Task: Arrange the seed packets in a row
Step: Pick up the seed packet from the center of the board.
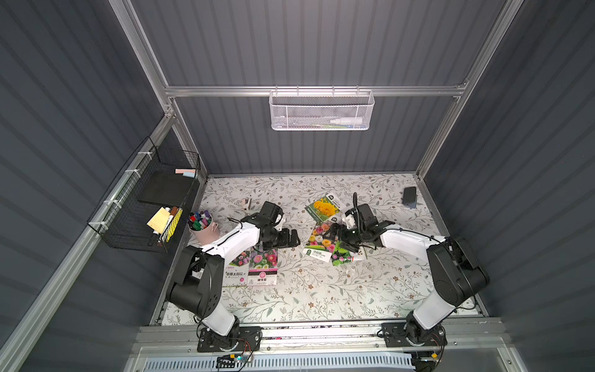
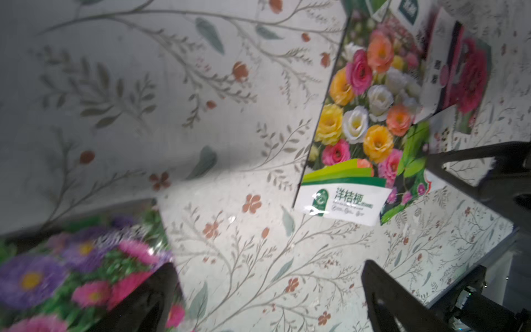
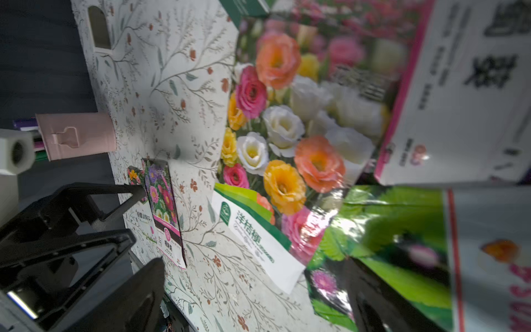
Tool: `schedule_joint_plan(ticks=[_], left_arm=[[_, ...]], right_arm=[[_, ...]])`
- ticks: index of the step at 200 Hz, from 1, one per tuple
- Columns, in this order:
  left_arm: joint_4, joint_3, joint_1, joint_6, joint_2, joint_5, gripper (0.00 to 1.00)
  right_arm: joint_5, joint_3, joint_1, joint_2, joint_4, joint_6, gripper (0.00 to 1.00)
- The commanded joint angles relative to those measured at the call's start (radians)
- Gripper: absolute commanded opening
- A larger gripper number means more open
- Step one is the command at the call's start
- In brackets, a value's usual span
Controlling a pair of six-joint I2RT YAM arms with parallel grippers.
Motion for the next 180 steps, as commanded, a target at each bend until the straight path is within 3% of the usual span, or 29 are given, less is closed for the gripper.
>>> schedule_joint_plan(ticks=[1,29,72,114,136,180], left_arm=[[0.337,-0.029,-0.016,-0.001,0.079,0.074,0.99],[0.527,-0.026,-0.032,-0.062,0.191,0.088,0.99],[0.564,-0.017,-0.049,-0.156,0.292,0.092,0.99],[0.644,-0.027,-0.063,-0.314,0.356,0.168,0.97],[0.679,-0.025,-0.066,-0.389,0.37,0.201,0.92],[0.686,-0.001,-0.068,-0.443,0.374,0.245,0.71]], right_arm=[[-0.043,-0.019,-0.013,0.031,0.066,0.04,0.99],[-0.056,-0.023,-0.037,0.066,0.106,0.055,0.99],[-0.098,-0.022,-0.06,0.141,0.181,0.092,0.96],[-0.132,-0.019,-0.065,0.24,0.264,0.139,0.91],[-0.144,-0.019,-0.07,0.278,0.297,0.157,0.9],[-0.152,-0.034,-0.09,0.312,0.345,0.179,0.86]])
